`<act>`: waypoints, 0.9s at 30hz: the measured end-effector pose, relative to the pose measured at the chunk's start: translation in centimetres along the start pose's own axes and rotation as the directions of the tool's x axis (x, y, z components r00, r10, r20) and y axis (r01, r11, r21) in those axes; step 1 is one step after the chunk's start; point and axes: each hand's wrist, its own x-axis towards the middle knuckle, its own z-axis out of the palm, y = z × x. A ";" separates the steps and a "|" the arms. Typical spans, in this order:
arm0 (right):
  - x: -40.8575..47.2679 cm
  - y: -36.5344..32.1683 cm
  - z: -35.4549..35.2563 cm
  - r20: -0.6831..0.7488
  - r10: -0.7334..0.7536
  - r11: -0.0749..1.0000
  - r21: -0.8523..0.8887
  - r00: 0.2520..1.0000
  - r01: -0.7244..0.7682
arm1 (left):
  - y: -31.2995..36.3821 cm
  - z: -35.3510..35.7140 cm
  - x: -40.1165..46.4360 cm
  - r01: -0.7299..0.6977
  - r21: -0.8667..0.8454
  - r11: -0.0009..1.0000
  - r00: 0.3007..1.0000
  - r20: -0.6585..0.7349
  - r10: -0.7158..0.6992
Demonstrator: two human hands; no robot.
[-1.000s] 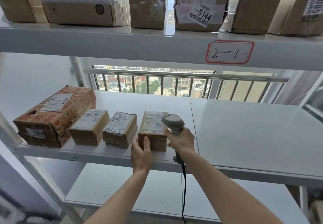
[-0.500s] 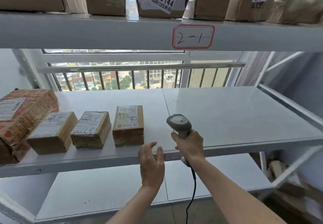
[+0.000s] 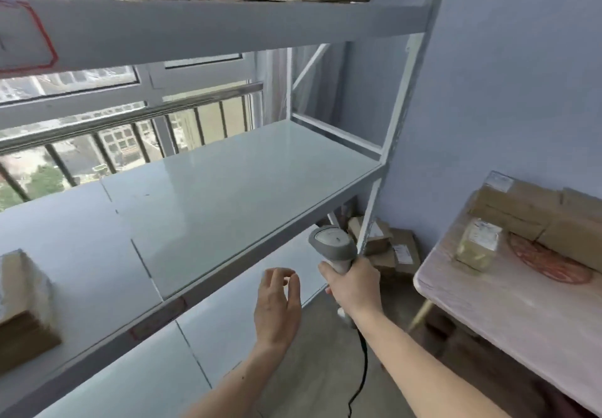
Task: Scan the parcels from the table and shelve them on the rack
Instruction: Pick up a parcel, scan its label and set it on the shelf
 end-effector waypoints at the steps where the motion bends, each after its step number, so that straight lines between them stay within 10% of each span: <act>1: 0.5 0.9 -1.6 -0.041 0.034 0.999 0.011 0.999 -0.033 | 0.9 1.6 -0.1 -0.019 -0.002 1.000 0.999 0.042 0.019; 27: 15.4 21.5 -45.7 -0.549 0.366 0.927 0.151 0.751 -0.342 | 28.1 46.1 -5.9 -0.242 -0.086 0.966 0.745 0.622 0.242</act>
